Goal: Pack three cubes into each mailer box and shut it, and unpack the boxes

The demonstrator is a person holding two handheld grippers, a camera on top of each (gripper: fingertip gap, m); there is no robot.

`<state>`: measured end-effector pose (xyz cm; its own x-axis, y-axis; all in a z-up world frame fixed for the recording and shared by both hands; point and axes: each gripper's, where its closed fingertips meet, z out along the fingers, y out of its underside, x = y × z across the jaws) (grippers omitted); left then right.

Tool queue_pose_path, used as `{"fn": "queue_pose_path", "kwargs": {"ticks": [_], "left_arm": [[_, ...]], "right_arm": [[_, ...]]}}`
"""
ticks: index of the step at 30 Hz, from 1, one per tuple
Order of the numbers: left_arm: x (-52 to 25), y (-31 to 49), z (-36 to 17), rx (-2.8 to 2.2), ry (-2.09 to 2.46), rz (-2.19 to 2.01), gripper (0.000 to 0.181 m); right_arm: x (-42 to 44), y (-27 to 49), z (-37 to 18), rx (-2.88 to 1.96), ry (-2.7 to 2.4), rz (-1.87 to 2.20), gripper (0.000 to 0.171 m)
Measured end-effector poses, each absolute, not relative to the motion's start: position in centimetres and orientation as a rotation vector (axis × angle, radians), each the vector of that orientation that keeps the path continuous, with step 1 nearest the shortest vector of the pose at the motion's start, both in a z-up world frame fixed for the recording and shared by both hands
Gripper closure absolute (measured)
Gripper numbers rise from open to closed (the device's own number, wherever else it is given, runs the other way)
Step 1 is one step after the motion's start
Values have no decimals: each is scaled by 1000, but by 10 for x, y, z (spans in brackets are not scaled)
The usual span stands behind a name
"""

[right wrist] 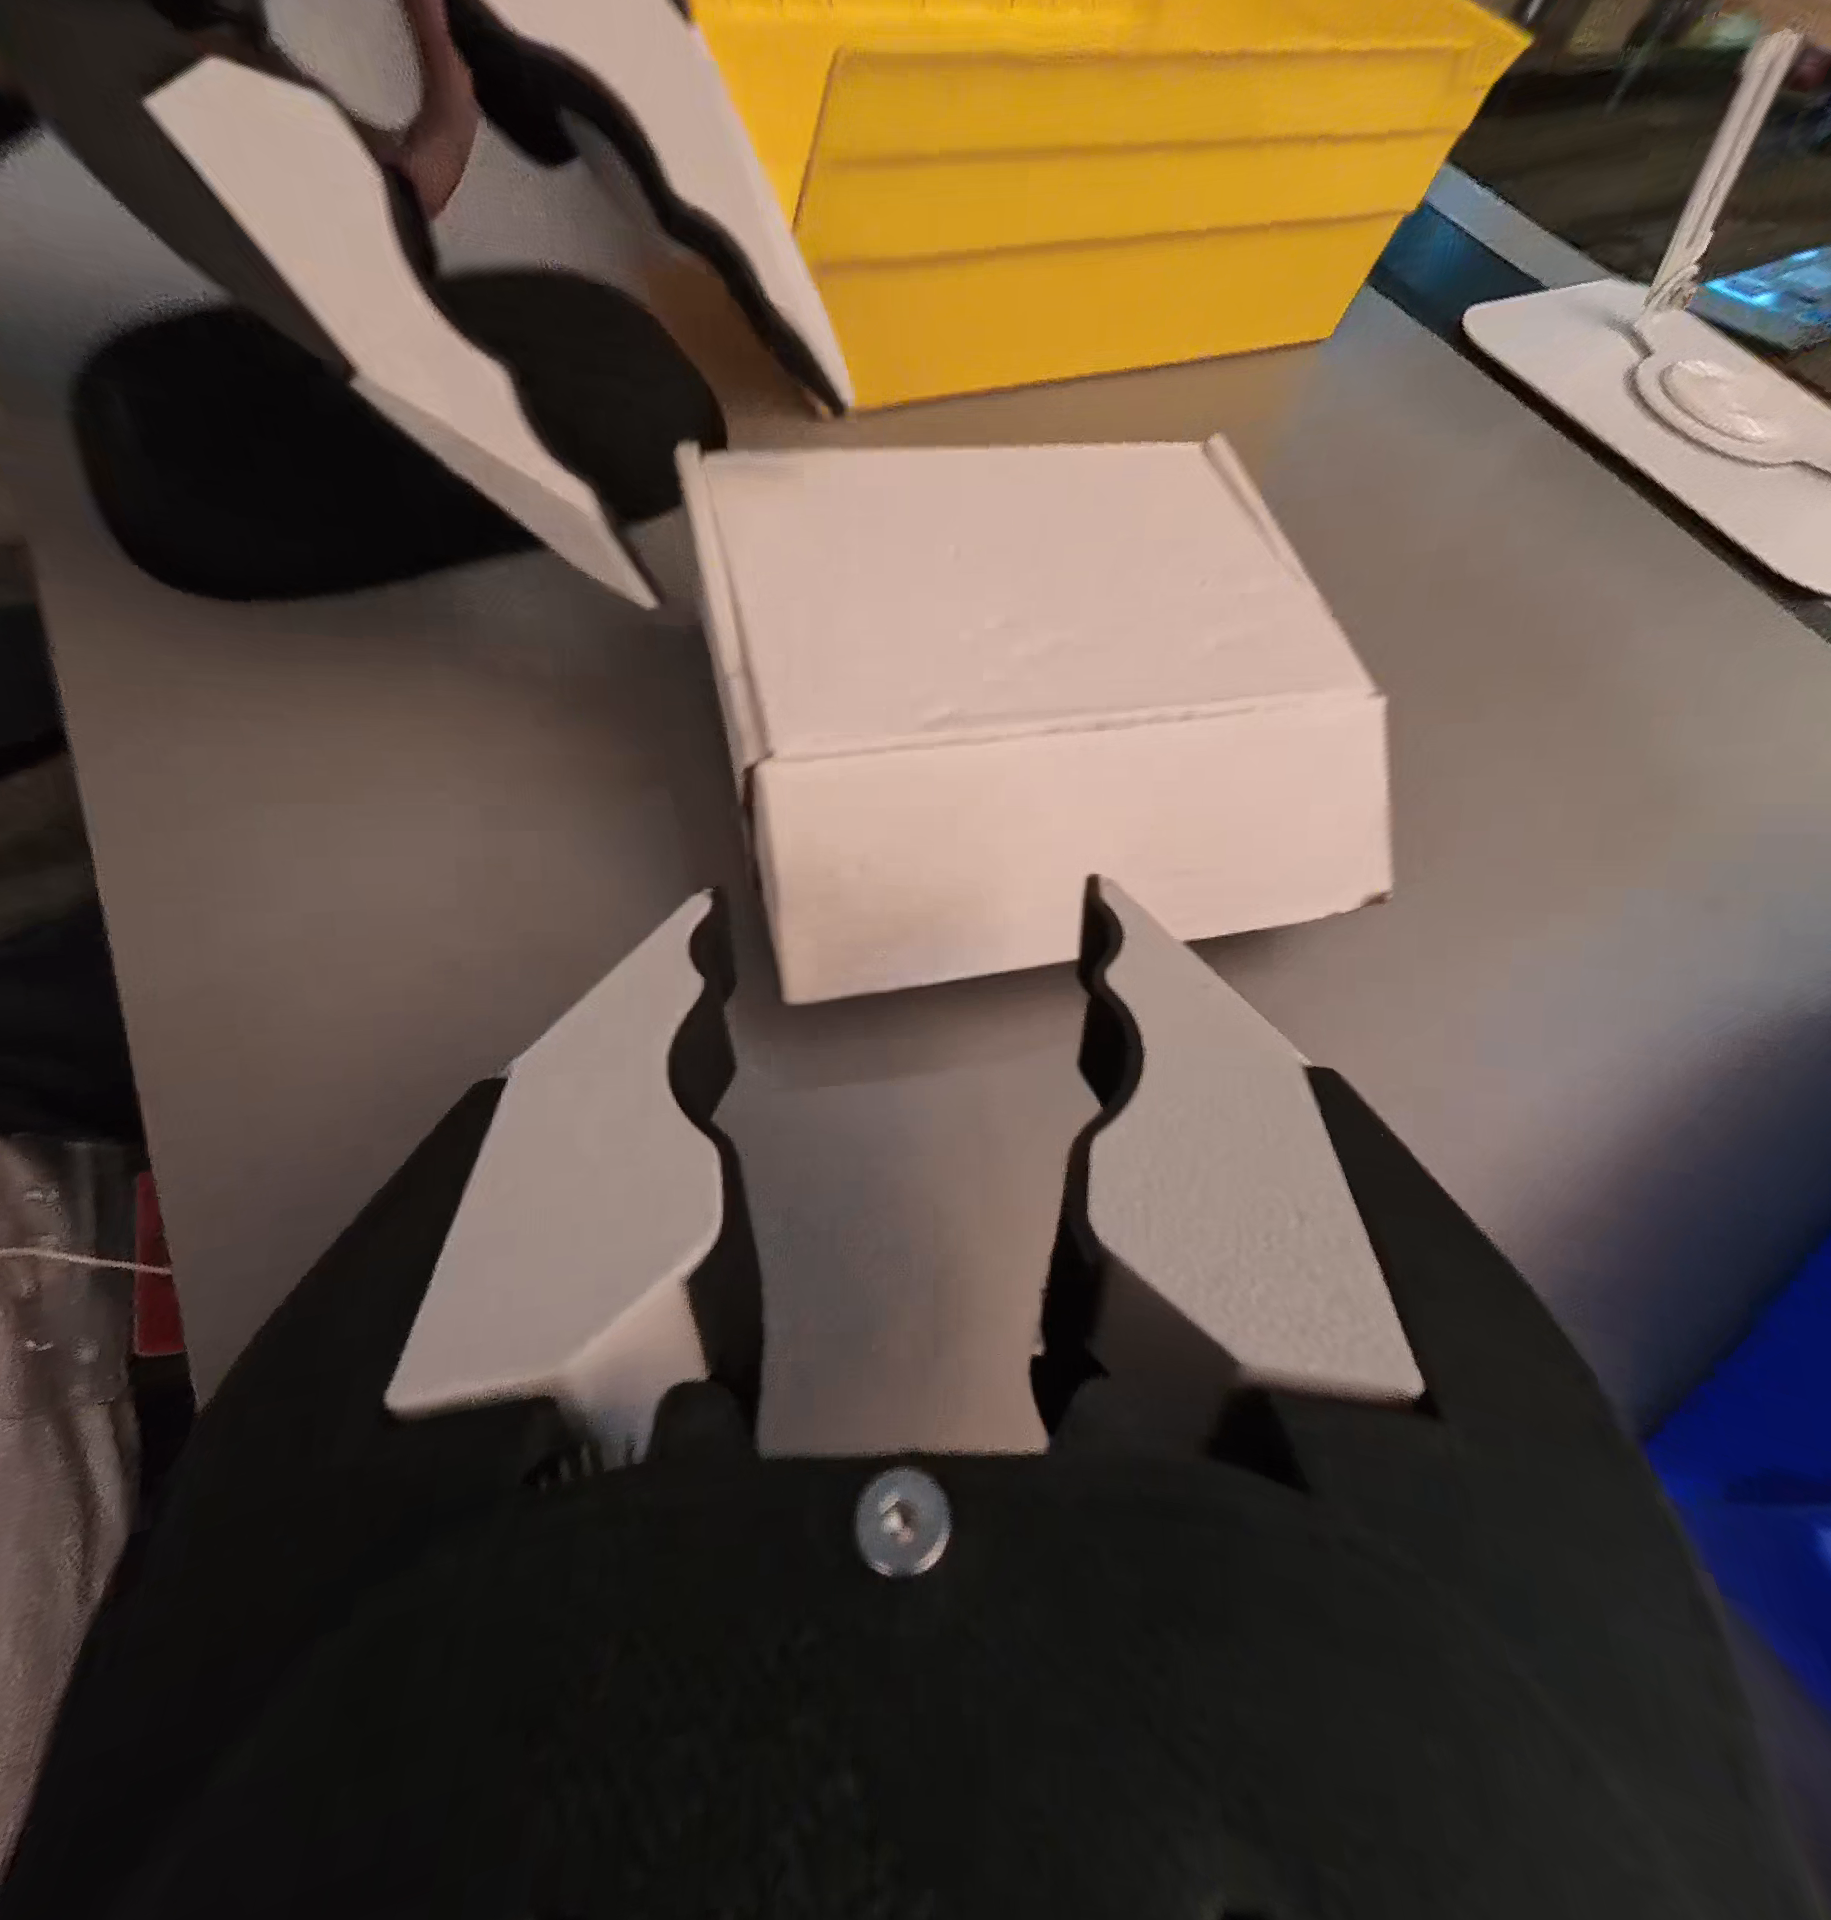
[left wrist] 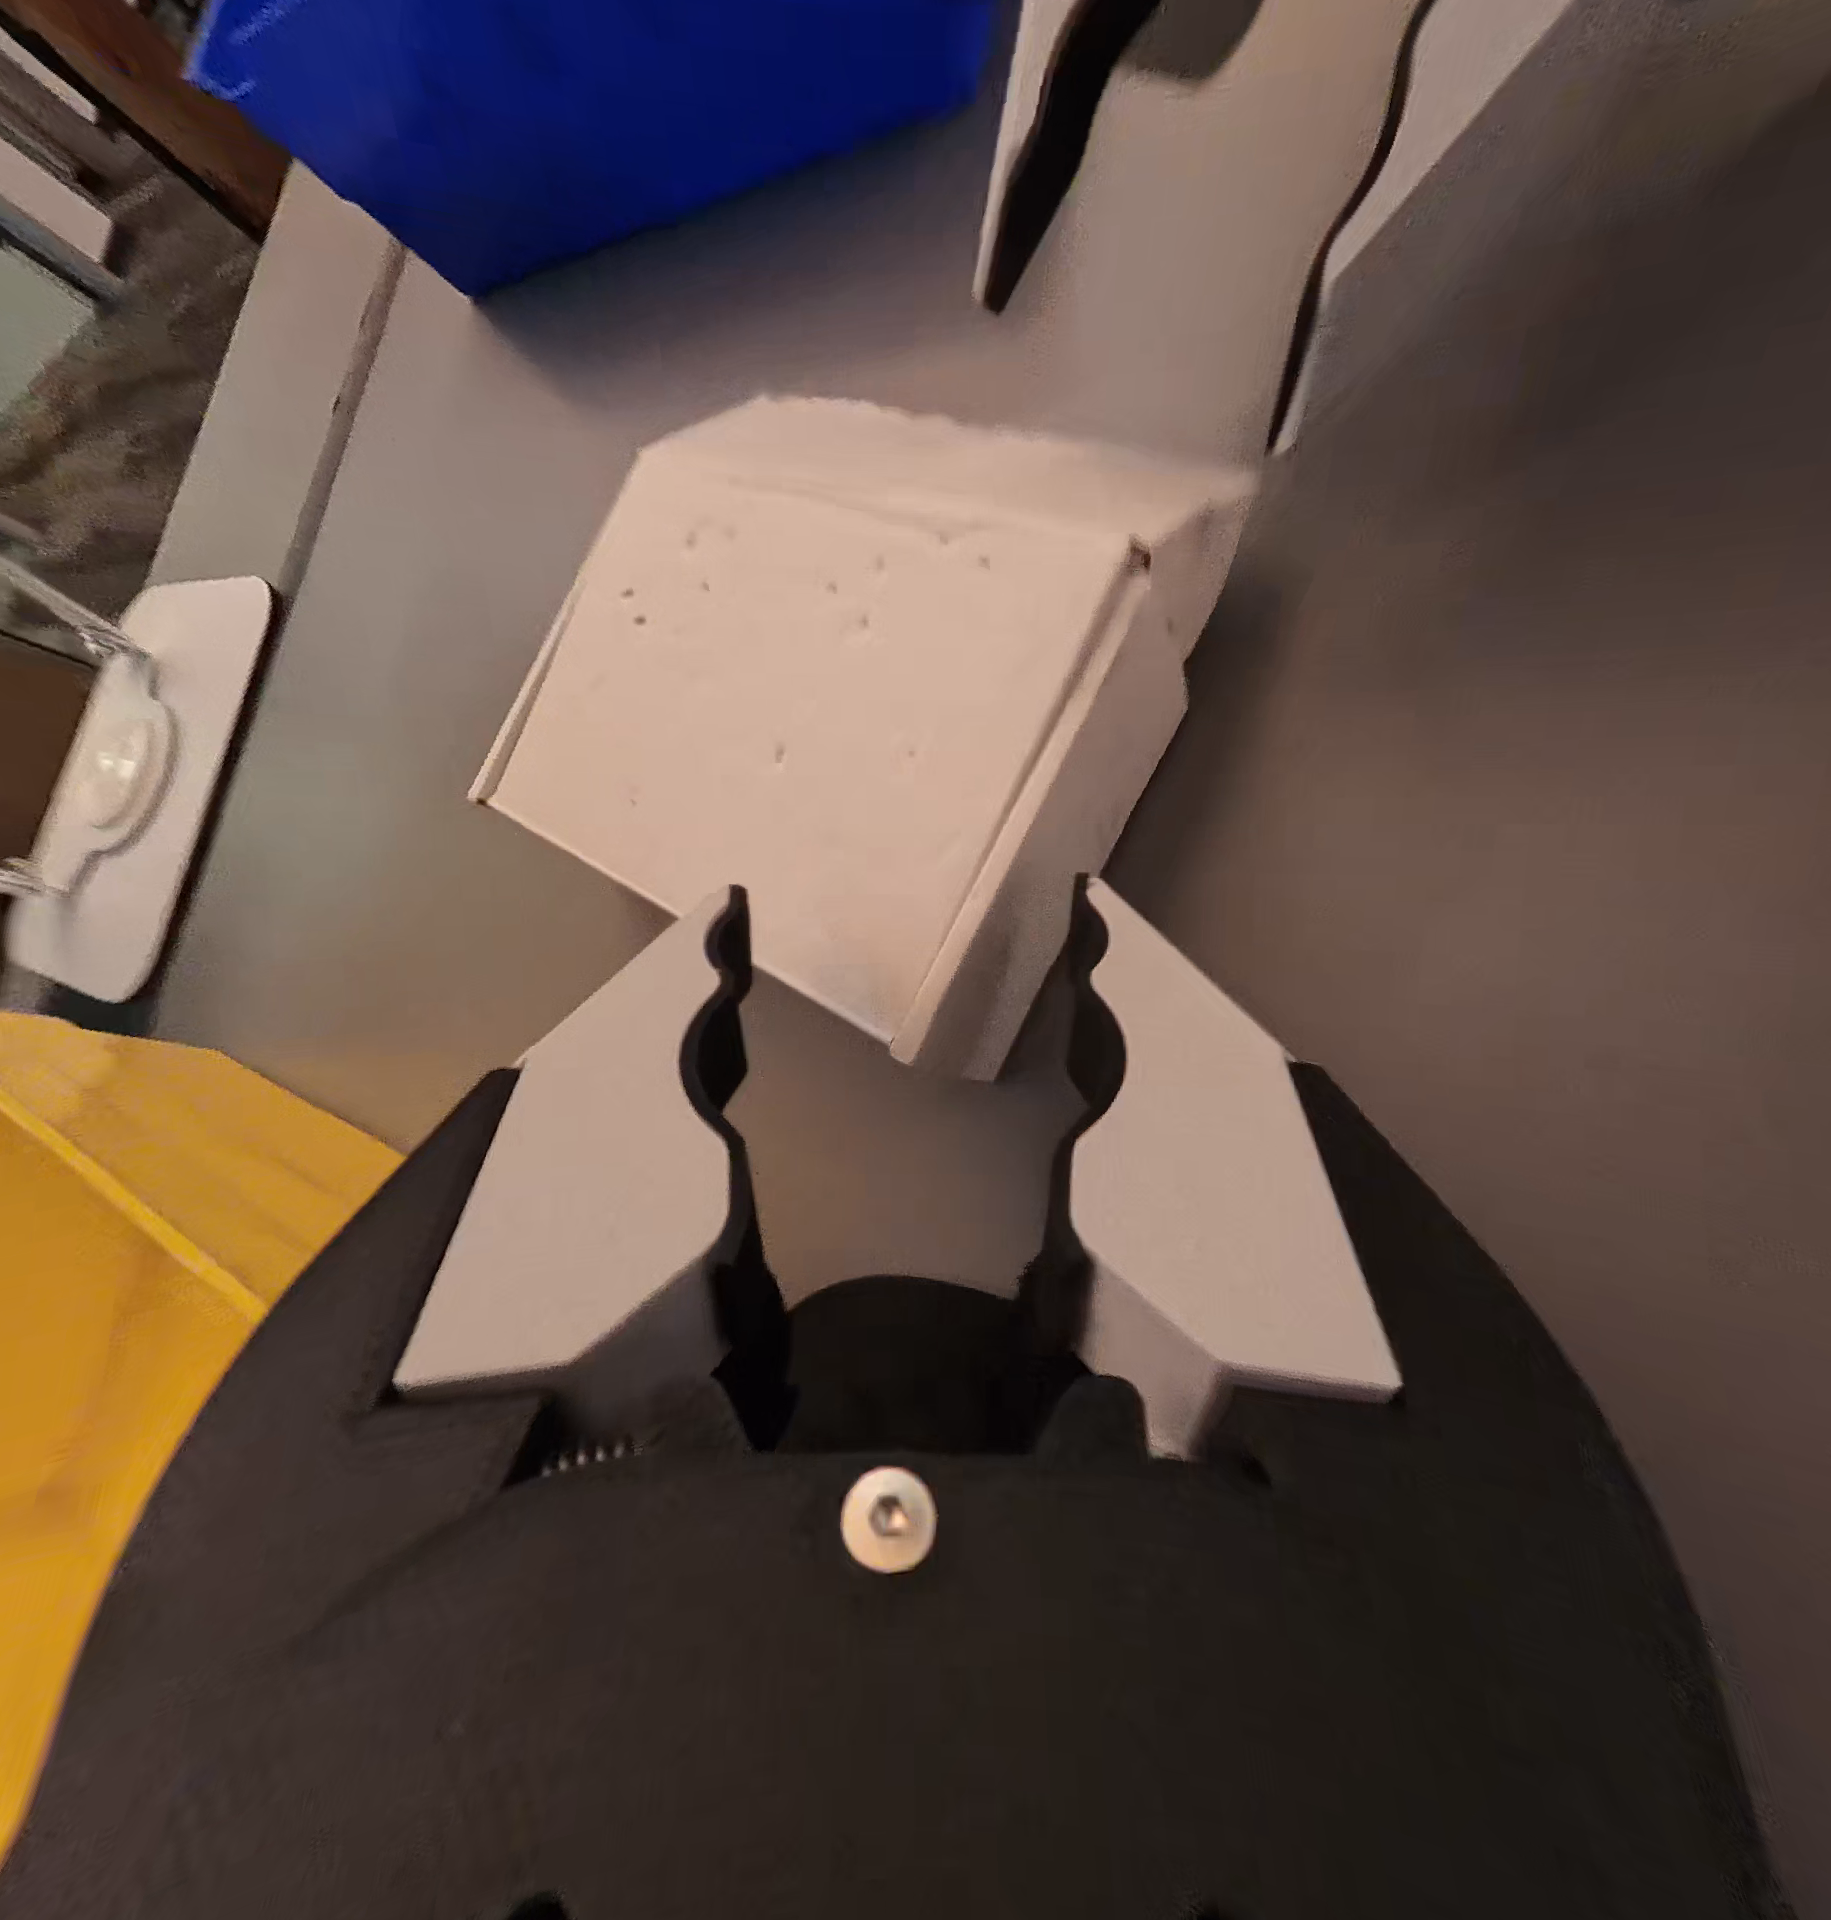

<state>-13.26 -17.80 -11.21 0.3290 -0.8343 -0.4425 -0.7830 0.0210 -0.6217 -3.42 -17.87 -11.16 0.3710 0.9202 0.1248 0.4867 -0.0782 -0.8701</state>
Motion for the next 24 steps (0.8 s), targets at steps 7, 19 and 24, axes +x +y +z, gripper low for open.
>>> {"fn": "queue_pose_path", "kwargs": {"ticks": [7, 19, 24], "left_arm": [[-141, -185, -102, -1908, 1242, -121, 104], [-156, -186, -115, -2014, 920, -52, 95], [-179, -211, -108, -2014, 883, -59, 94]], "right_arm": [[-33, -107, -105, -1865, -1156, 844, 58], [-43, -140, -108, -2012, -1089, 1216, 65], [-35, -199, -117, -2001, -1192, 1201, 68]]}}
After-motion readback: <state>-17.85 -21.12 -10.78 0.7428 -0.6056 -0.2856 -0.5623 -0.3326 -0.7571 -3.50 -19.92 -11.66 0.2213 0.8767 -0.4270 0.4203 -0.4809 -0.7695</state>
